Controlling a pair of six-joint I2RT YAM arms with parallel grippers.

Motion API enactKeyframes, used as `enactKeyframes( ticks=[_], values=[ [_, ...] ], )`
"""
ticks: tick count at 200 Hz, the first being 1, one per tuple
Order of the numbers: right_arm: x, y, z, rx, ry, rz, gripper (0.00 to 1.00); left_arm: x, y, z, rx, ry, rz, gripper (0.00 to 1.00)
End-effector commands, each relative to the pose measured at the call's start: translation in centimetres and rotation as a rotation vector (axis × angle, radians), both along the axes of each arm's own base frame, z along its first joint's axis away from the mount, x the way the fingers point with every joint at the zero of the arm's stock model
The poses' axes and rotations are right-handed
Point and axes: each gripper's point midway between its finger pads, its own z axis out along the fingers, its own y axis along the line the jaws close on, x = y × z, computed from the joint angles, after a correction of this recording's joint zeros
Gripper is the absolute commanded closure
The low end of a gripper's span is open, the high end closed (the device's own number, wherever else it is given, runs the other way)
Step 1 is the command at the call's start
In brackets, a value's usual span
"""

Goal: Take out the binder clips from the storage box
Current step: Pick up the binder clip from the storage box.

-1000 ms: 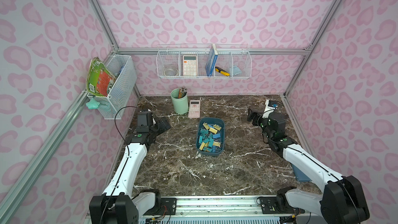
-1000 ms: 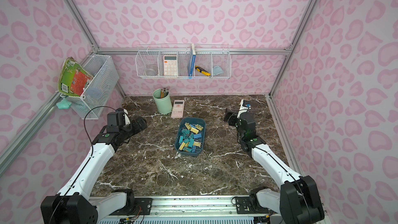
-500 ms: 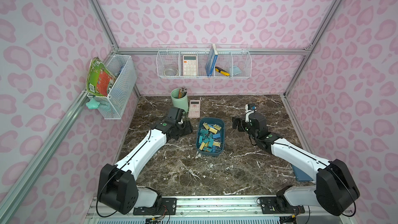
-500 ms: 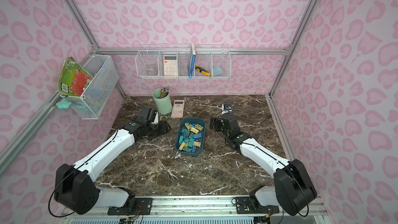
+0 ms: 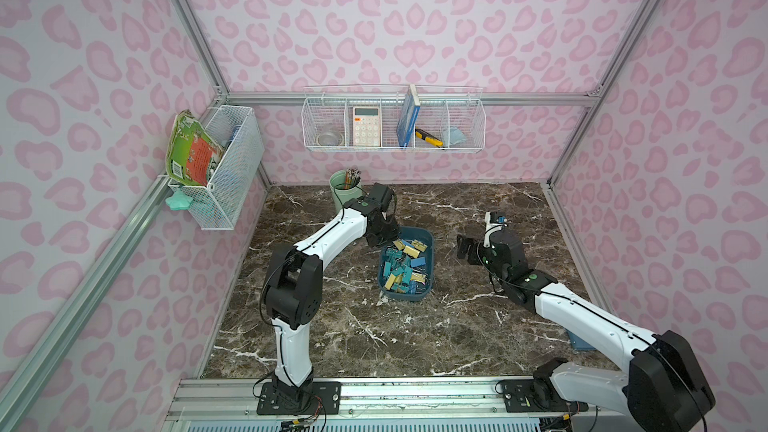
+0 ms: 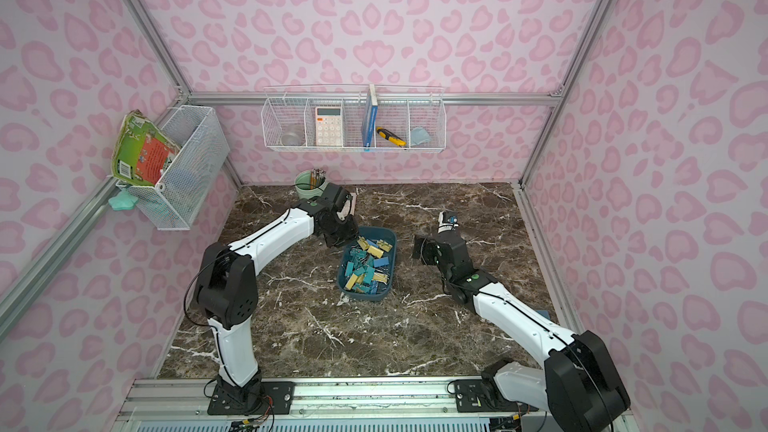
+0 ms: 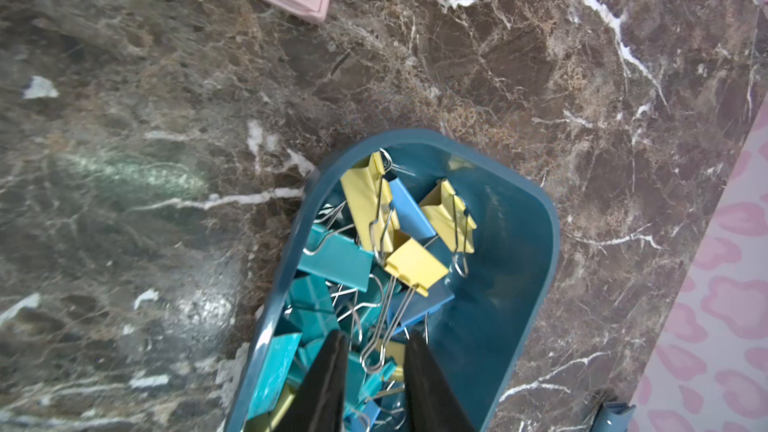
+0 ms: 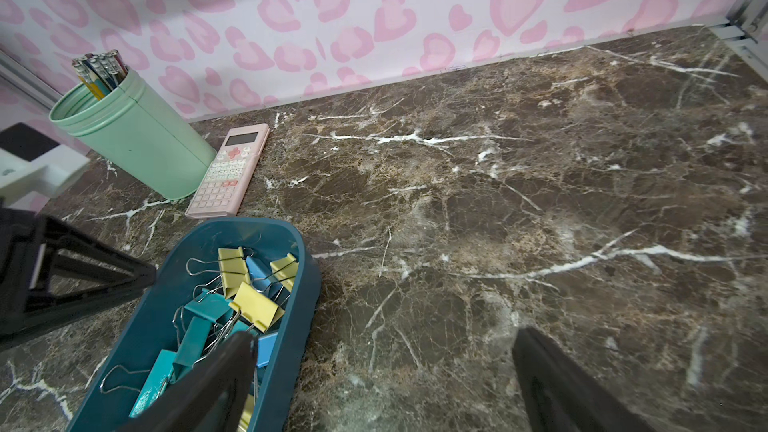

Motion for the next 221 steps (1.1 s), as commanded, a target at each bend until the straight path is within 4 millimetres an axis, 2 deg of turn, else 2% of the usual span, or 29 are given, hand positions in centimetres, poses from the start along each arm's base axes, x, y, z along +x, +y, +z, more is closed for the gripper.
enactKeyframes(
  ticks=[1,34,81,97,110,128,162,188,221],
  values=[
    [-0.2,-0.1,0.0,-0.002,0.002,-0.005,0.0,0.3,0.1,-1.3,-0.008,0.062,0.04,0.73],
    [-0.3,-0.4,0.2,-0.012,0.001,-0.01,0.0,1.5,0.6,-3.0,-0.02,0.09,0.076,0.72],
    [-0.2,-0.4,0.3,-0.034,0.007,-0.009,0.0,2.6,0.1,-4.0,-0.041,0.096,0.095,0.72],
    [-0.2,-0.4,0.3,-0.037,0.011,-0.009,0.0,2.6,0.0,-4.1,-0.045,0.097,0.095,0.78],
    [-0.2,-0.3,0.3,-0.036,0.012,-0.006,0.0,2.5,0.0,-4.0,-0.046,0.094,0.094,0.9],
    [-0.1,-0.1,0.3,-0.033,0.013,0.002,0.0,2.5,0.0,-3.0,-0.06,0.077,0.093,1.0],
    [0.2,1.1,0.5,-0.027,0.011,0.035,0.0,1.9,0.1,0.0,-0.102,0.017,0.095,1.0],
    [0.6,2.9,0.7,-0.031,0.007,0.077,0.0,1.0,0.5,2.9,-0.141,-0.038,0.102,1.0],
    [1.3,6.0,0.8,-0.053,0.006,0.141,0.0,-0.9,2.7,6.5,-0.174,-0.113,0.136,1.0]
  ],
)
